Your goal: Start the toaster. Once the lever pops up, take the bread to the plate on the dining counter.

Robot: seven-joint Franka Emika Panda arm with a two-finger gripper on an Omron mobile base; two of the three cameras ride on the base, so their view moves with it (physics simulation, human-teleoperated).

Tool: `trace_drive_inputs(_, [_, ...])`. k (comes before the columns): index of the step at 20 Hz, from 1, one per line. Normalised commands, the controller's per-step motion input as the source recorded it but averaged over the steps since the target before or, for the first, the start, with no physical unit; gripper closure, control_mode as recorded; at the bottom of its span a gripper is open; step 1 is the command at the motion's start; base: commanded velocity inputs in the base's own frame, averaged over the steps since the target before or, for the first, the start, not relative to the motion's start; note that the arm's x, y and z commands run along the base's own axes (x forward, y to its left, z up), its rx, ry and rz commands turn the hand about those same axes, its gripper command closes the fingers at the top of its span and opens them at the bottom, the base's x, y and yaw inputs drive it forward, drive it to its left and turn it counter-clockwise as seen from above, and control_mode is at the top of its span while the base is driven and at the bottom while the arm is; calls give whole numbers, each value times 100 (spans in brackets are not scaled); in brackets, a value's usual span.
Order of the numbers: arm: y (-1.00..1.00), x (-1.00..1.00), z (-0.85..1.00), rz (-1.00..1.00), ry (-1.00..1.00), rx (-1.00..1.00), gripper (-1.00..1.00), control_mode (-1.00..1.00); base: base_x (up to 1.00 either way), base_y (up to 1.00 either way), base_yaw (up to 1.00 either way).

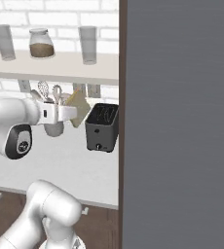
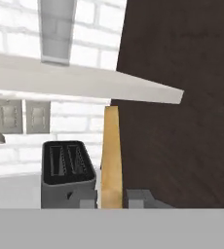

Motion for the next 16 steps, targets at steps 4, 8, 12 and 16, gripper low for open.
trace_drive_inputs(4, [13,-80,2,-3,57,17,100,-100,0,0,0])
trace_drive_inputs(8, [15,-72,0,0,46,19,100,-100,0,0,0])
trace_drive_inputs(12, [23,-45,0,0,36,14,100,-100,0,0,0])
trace_drive_inputs(16, [15,-20,-24,10,22,8,100,-100,0,0,0])
